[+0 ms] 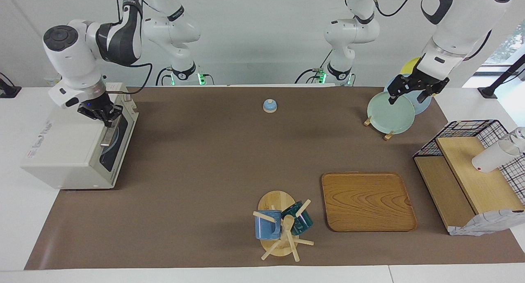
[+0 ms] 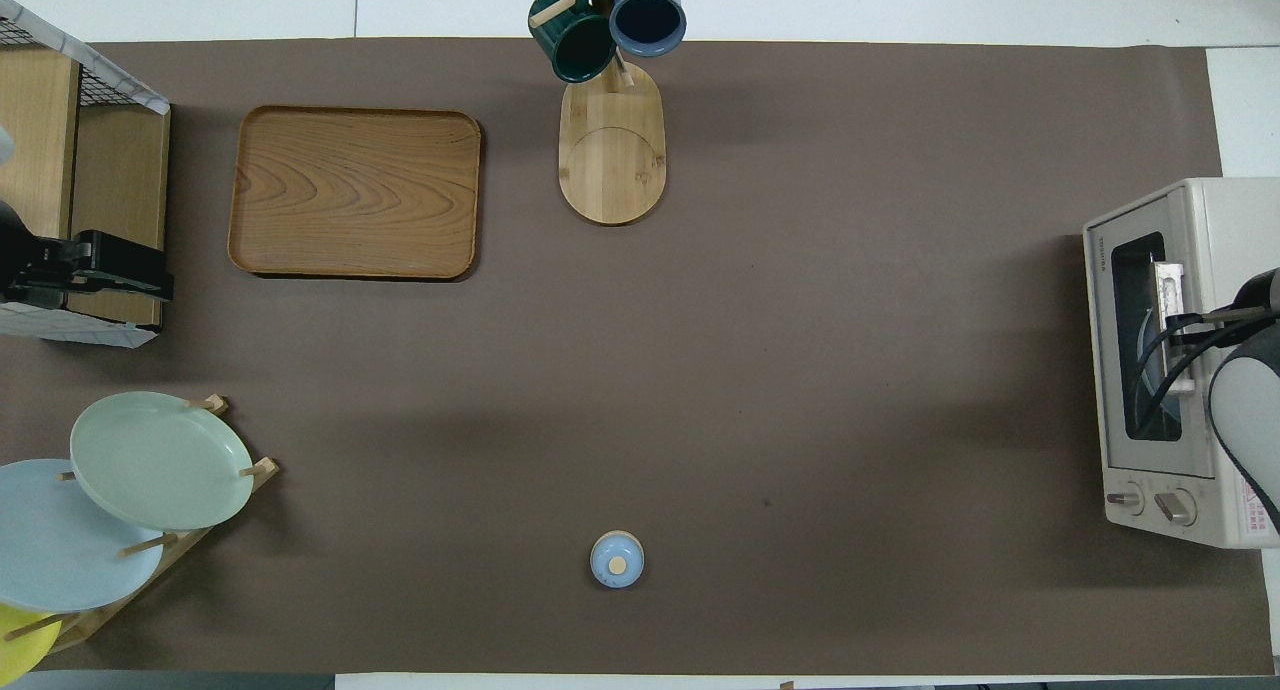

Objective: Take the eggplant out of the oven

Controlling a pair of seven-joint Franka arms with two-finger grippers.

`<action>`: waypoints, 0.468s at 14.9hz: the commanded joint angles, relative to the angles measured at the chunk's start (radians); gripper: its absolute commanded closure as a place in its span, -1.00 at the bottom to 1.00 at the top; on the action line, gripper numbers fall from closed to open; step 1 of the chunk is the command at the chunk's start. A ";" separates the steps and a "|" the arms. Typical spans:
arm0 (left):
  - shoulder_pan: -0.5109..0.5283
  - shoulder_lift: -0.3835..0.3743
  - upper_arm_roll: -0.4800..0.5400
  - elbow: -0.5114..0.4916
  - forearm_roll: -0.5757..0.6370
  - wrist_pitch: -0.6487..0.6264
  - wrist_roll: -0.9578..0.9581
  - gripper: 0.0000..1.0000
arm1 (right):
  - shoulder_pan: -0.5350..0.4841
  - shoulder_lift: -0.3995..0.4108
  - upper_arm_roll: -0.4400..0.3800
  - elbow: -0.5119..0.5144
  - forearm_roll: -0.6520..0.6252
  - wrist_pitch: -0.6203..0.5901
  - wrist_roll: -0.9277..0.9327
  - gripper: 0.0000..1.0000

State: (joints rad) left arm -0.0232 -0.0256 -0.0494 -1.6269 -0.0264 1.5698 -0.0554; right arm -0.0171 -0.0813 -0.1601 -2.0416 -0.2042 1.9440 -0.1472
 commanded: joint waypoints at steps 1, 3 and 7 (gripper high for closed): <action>0.002 -0.016 -0.001 -0.005 0.016 -0.008 -0.001 -1.00 | 0.006 0.005 -0.001 -0.077 -0.004 0.096 0.026 1.00; 0.002 -0.016 -0.001 -0.005 0.016 -0.007 -0.001 -1.00 | 0.015 0.015 0.004 -0.080 0.023 0.107 0.029 1.00; 0.002 -0.016 -0.001 -0.005 0.016 -0.007 -0.001 -1.00 | 0.055 0.052 0.004 -0.080 0.080 0.148 0.049 1.00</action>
State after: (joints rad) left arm -0.0232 -0.0256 -0.0494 -1.6269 -0.0264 1.5698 -0.0554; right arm 0.0264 -0.0885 -0.1559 -2.0849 -0.1553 1.9915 -0.1247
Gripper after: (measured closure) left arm 0.000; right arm 0.991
